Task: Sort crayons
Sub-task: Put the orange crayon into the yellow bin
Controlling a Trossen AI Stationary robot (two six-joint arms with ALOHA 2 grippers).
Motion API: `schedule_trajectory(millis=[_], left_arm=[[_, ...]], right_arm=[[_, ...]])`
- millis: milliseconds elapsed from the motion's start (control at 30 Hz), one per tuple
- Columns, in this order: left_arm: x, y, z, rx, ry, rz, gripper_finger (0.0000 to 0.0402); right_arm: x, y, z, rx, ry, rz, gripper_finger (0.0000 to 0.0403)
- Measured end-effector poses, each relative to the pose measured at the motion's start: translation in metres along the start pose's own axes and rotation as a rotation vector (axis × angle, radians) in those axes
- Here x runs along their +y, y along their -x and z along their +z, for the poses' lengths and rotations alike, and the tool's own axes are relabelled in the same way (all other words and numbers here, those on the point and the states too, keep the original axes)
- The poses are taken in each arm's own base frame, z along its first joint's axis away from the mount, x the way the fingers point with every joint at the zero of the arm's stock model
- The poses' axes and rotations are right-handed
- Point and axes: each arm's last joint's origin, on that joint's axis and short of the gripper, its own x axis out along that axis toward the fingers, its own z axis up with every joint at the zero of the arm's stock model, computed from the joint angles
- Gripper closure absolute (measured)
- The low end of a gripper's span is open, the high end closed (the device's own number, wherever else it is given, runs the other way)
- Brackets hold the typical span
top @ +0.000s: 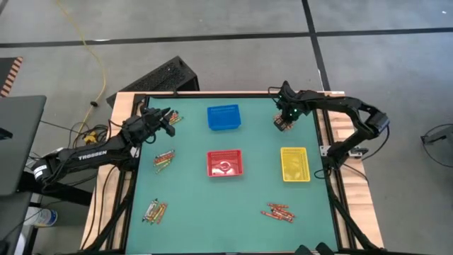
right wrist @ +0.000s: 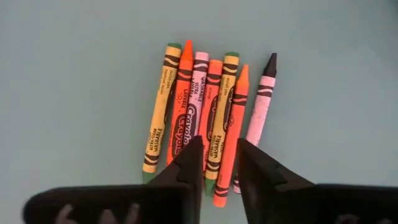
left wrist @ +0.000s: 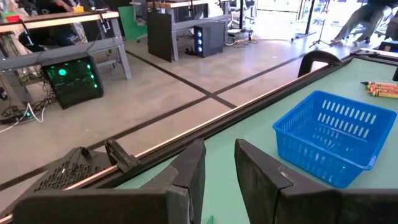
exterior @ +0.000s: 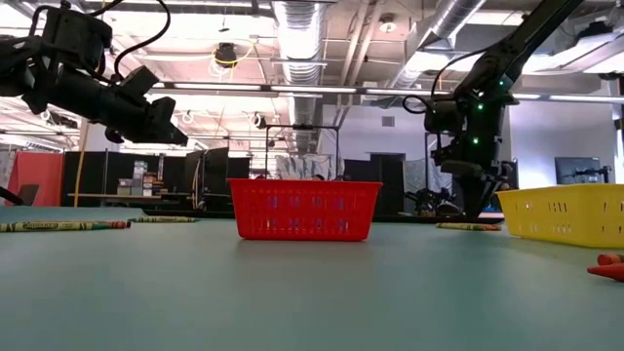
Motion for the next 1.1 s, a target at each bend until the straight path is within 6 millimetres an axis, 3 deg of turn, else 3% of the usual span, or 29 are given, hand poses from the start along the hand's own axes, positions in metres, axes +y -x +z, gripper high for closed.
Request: schedule_trajectory(millis=[433,800,1100], left_arm=[[0.0,0.0,-0.005,0.052,-0.007,0.001,0.0324],[0.0,0.0,-0.006,0.057,-0.013,0.001,0.0324],[0.0,0.0,-0.006,0.057,-0.016,0.003,0.0324]], right_arm=[[-0.001,0.0,0.0,-0.003,-0.004,-0.001,0.0347],[-0.008,-0.027,0.002,0.078,-0.001,-0.017,0.0347],[-0.009,-0.026,0.003,0.065,-0.005,-0.012,0.0347]])
